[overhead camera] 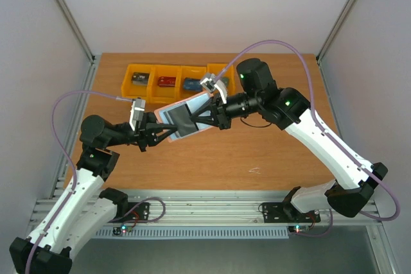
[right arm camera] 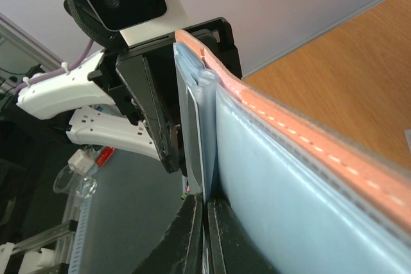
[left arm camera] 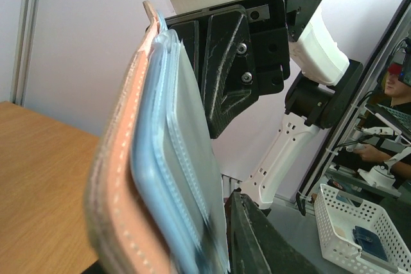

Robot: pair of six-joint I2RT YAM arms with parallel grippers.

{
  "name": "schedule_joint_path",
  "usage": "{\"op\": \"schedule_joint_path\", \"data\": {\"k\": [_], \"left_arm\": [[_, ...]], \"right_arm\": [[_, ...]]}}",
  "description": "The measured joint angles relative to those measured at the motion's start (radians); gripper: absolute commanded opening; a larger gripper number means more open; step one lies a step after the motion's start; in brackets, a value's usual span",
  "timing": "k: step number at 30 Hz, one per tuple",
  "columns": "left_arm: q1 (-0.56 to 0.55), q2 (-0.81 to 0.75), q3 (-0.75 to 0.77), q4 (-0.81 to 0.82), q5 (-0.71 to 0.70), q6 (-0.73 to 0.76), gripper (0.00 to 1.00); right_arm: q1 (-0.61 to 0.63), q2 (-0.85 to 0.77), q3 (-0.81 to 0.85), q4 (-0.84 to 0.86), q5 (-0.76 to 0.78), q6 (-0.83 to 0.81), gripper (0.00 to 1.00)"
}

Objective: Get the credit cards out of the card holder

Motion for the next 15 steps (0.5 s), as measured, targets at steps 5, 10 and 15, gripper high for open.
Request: {"op": "schedule_joint_path", "data": {"k": [5, 10, 15], "left_arm": [[0.000, 0.000, 0.000, 0.000, 0.000, 0.001, 0.19], [0.000, 0.000, 0.000, 0.000, 0.000, 0.003, 0.12], [-0.003, 0.000, 0.000, 0.000, -0.004, 0.004, 0.00]], "right_arm": [[-0.008, -0.013, 0.002, -0.021, 0.003, -0.013, 0.01], [-0.013, -0.028, 0.005, -0.045, 0.011, -0.022, 0.01], [-0.014, -0.035, 0.009, -0.062, 0.017, -0.037, 0.01]]}}
